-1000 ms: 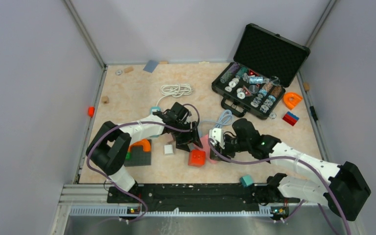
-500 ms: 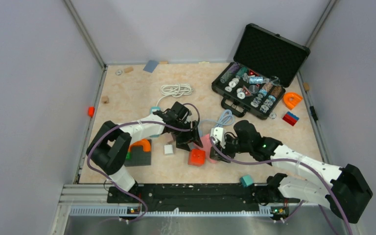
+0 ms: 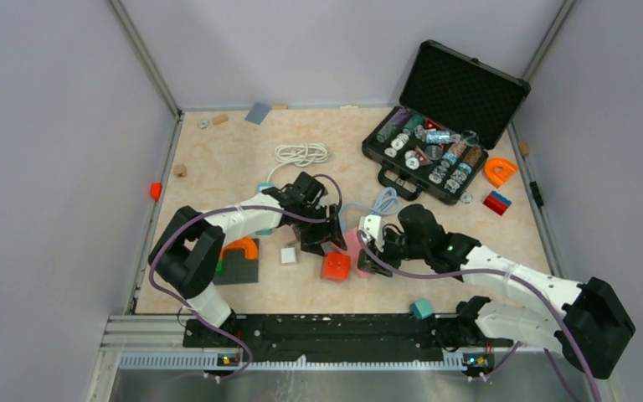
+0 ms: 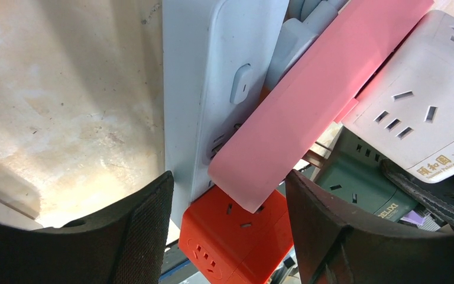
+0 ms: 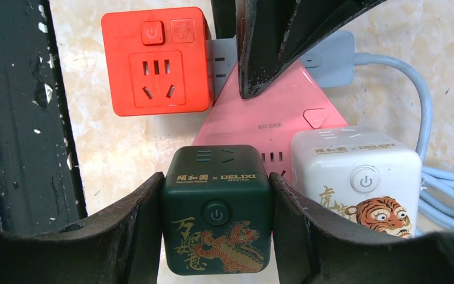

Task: Insert the plug
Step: Insert the plug into the socket.

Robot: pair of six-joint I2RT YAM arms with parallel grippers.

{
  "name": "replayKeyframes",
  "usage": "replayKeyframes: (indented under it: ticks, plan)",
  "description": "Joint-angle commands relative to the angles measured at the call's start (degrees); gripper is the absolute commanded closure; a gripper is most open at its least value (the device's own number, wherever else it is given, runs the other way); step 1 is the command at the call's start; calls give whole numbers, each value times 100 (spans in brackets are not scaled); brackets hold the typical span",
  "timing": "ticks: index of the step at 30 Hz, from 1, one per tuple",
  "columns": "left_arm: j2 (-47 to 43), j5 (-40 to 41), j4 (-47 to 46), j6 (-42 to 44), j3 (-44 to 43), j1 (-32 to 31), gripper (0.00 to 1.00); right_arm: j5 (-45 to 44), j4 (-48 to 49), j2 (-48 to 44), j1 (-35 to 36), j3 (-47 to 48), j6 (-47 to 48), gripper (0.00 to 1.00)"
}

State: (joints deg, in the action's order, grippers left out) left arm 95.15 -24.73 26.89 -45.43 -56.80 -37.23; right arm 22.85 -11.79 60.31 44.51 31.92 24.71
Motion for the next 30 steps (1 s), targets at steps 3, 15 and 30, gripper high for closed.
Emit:
replayKeyframes:
  ticks: [3,15,30]
  plan:
    - [115,363,40,58,-148,13,32,-1568,-195,-530,-293,-435,-323,100]
    - [205,397,182,170,-296,12,33,-846,308,-935,-760,-755,-571,100]
    - [555,548,228,225,-375,14,52,-269,416,-1196,-1305,-799,-739,100]
